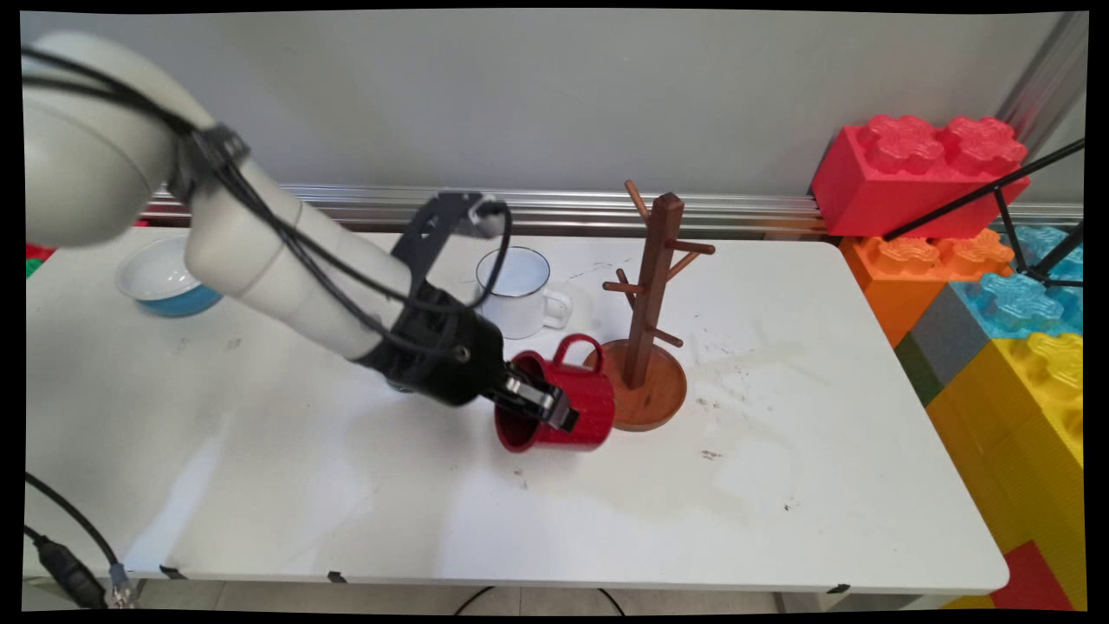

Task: Place the picked object on the table

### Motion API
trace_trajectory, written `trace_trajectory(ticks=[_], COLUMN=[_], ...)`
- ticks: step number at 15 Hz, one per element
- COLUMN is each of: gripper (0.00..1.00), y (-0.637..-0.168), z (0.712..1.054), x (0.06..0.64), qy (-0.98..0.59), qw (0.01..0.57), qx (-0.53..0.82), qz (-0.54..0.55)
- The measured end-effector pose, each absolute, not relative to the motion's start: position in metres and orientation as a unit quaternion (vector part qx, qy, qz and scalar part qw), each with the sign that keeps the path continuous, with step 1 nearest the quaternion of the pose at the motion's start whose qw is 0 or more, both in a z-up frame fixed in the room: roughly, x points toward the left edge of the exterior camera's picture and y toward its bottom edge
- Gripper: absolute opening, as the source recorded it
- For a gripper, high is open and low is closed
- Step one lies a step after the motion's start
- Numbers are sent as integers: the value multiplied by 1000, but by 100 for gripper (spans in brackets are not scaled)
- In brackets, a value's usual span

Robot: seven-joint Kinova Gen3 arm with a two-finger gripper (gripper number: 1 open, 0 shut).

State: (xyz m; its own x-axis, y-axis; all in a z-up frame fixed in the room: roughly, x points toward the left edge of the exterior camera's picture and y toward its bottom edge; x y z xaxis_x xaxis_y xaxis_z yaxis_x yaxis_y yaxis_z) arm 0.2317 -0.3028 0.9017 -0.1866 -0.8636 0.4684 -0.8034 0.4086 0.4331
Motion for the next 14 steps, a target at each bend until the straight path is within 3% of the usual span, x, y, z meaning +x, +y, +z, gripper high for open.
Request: trace_trajectory(ticks=[8, 14], gripper=[0, 0], y=[-319, -324], z=[934, 948], x=[250, 258], qy=[-775, -788], qw=[302, 246], qx=[554, 563], qz=[-28, 17])
